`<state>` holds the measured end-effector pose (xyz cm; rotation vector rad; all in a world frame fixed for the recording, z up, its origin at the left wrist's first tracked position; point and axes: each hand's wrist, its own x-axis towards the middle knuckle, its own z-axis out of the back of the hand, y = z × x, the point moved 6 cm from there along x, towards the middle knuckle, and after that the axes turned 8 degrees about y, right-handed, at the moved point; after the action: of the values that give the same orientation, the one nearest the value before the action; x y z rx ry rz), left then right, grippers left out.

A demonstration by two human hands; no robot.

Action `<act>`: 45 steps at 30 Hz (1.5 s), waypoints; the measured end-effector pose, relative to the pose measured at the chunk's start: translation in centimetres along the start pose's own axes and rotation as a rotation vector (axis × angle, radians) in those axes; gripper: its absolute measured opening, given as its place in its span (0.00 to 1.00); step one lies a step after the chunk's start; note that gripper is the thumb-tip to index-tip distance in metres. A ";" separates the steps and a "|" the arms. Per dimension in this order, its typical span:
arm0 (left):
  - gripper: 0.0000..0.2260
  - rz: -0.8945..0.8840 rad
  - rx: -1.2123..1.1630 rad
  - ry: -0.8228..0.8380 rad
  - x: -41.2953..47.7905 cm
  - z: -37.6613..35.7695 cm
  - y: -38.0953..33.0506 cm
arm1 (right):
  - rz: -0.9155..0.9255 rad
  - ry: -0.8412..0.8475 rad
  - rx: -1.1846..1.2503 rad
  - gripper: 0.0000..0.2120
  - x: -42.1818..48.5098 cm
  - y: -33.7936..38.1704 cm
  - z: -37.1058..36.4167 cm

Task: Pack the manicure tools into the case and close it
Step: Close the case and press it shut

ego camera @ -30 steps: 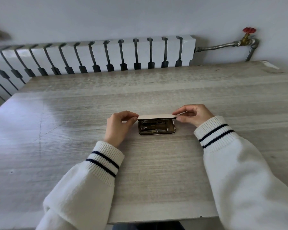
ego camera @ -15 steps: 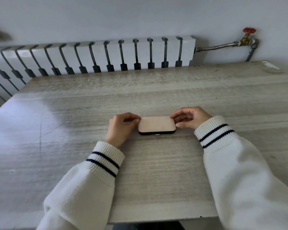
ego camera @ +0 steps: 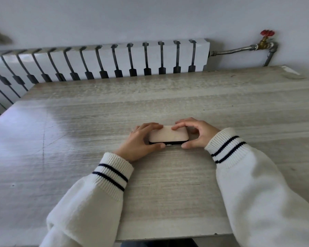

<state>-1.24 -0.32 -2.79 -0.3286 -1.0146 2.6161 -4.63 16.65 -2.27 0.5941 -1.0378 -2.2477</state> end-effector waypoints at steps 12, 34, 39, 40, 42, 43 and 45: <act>0.28 -0.020 0.093 -0.015 -0.1 -0.2 -0.2 | -0.023 -0.108 -0.036 0.26 0.2 0.1 0.3; 0.12 -0.043 -0.058 -0.330 -0.2 1.7 0.5 | 0.064 -0.423 0.007 0.12 -0.5 1.0 1.7; 0.11 -0.047 -0.035 -0.335 -0.3 1.7 0.4 | 0.075 -0.437 0.014 0.12 -0.5 1.2 1.8; 0.11 -0.047 -0.029 -0.337 -0.3 1.7 0.4 | 0.079 -0.445 0.019 0.11 -0.6 1.2 1.9; 0.11 -0.043 -0.021 -0.341 -0.3 1.7 0.4 | 0.084 -0.457 0.021 0.11 -0.6 1.2 1.9; 0.10 -0.040 -0.020 -0.341 -0.4 1.7 0.4 | 0.084 -0.461 0.021 0.11 -0.6 1.2 2.0; 0.10 -0.037 -0.015 -0.336 -0.4 1.7 0.5 | 0.081 -0.465 0.023 0.11 -0.5 1.1 1.9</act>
<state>-1.51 -1.84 -1.83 0.1328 -1.1297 2.6860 -5.04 17.44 -0.12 0.0279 -1.2814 -2.3587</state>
